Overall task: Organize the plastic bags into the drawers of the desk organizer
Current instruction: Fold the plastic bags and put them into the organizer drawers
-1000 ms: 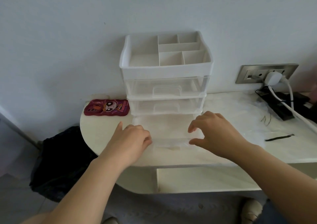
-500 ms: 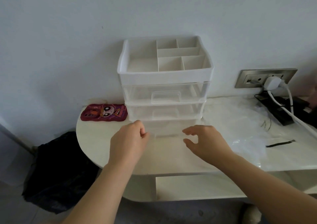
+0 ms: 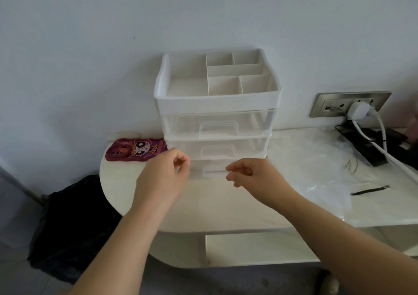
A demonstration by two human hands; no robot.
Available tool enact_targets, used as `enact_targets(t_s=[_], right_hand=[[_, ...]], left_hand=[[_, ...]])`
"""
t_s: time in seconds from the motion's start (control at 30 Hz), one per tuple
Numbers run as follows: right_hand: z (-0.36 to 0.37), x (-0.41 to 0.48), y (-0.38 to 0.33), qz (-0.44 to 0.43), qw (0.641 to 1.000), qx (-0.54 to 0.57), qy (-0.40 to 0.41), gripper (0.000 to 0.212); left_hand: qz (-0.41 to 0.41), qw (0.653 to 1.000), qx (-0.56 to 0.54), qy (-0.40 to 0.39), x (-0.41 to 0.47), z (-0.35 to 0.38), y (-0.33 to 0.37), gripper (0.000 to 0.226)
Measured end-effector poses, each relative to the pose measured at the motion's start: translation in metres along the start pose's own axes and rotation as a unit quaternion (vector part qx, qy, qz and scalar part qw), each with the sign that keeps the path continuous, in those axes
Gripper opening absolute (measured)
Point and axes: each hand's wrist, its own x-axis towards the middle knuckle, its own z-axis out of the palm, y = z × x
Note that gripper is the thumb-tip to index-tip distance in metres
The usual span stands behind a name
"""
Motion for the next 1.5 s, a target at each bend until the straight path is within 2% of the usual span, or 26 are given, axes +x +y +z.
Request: enact_targets(t_s=[0.07, 0.13, 0.17, 0.23, 0.27, 0.33, 0.43, 0.57, 0.7, 0.87, 0.93, 0.97, 1.0, 1.07, 1.13, 1.17, 1.2, 1.27, 1.33, 1.5], right_hand=[[0.002, -0.003, -0.005, -0.007, 1.0, -0.014, -0.013, 0.009], [0.002, -0.007, -0.007, -0.008, 1.0, -0.008, -0.015, 0.018], [0.001, -0.008, -0.008, 0.001, 0.999, 0.026, -0.023, 0.025], [-0.001, -0.006, -0.011, 0.045, 0.984, 0.165, -0.056, 0.034], [-0.001, -0.004, -0.012, 0.077, 0.961, 0.256, -0.07, 0.033], [0.002, 0.001, -0.016, 0.139, 0.89, 0.427, -0.081, 0.021], [0.01, 0.008, -0.019, 0.185, 0.807, 0.555, -0.073, 0.011], [0.015, 0.009, -0.023, 0.19, 0.761, 0.616, -0.074, 0.011], [0.015, -0.002, -0.021, 0.202, 0.749, 0.625, -0.086, 0.012], [0.015, -0.027, -0.017, 0.218, 0.75, 0.618, -0.09, 0.029], [0.015, -0.038, -0.015, 0.228, 0.753, 0.61, -0.092, 0.027], [0.014, -0.042, -0.014, 0.232, 0.766, 0.591, -0.099, 0.023], [0.012, -0.047, -0.014, 0.234, 0.791, 0.555, -0.107, 0.017], [0.004, -0.055, -0.016, 0.21, 0.869, 0.435, -0.108, 0.014], [-0.01, -0.059, -0.019, 0.128, 0.96, 0.245, -0.048, 0.015], [-0.017, -0.061, -0.02, 0.074, 0.987, 0.143, -0.002, 0.015], [-0.024, -0.063, -0.02, 0.022, 0.997, 0.057, 0.049, 0.016], [-0.033, -0.065, -0.017, -0.053, 0.988, -0.027, 0.145, 0.019], [-0.038, -0.064, -0.013, -0.088, 0.976, -0.045, 0.194, 0.021], [-0.05, -0.062, -0.003, -0.115, 0.98, -0.05, 0.155, 0.015]], left_hand=[[0.023, 0.999, -0.031, 0.007, -0.003, -0.007, 0.006, 0.009], [0.046, 0.997, -0.052, 0.024, -0.005, -0.008, 0.013, 0.01], [0.057, 0.996, -0.059, 0.039, -0.006, -0.008, 0.018, 0.015], [0.075, 0.993, -0.055, 0.075, -0.006, -0.007, 0.025, 0.027], [0.085, 0.991, -0.048, 0.091, -0.005, -0.007, 0.028, 0.031], [0.108, 0.989, -0.028, 0.102, -0.004, -0.007, 0.034, 0.036], [0.137, 0.987, -0.004, 0.08, -0.002, -0.005, 0.037, 0.04], [0.145, 0.988, 0.006, 0.061, -0.004, -0.004, 0.034, 0.041], [0.147, 0.988, 0.009, 0.052, -0.005, -0.005, 0.033, 0.039], [0.139, 0.988, 0.067, 0.011, -0.01, -0.006, 0.033, 0.033], [0.128, 0.985, 0.108, -0.032, -0.012, -0.006, 0.029, 0.031], [0.125, 0.983, 0.126, -0.052, -0.013, -0.006, 0.027, 0.029], [0.124, 0.98, 0.14, -0.07, -0.015, -0.005, 0.025, 0.027], [0.123, 0.978, 0.145, -0.087, -0.018, -0.006, 0.021, 0.022], [0.122, 0.98, 0.131, -0.086, -0.021, -0.008, 0.019, 0.017], [0.122, 0.981, 0.122, -0.084, -0.022, -0.01, 0.019, 0.015], [0.124, 0.982, 0.114, -0.084, -0.023, -0.012, 0.019, 0.013], [0.13, 0.982, 0.103, -0.092, -0.026, -0.016, 0.019, 0.01], [0.132, 0.98, 0.099, -0.108, -0.03, -0.018, 0.02, 0.009], [0.123, 0.977, 0.115, -0.128, -0.032, -0.02, 0.024, 0.006]])
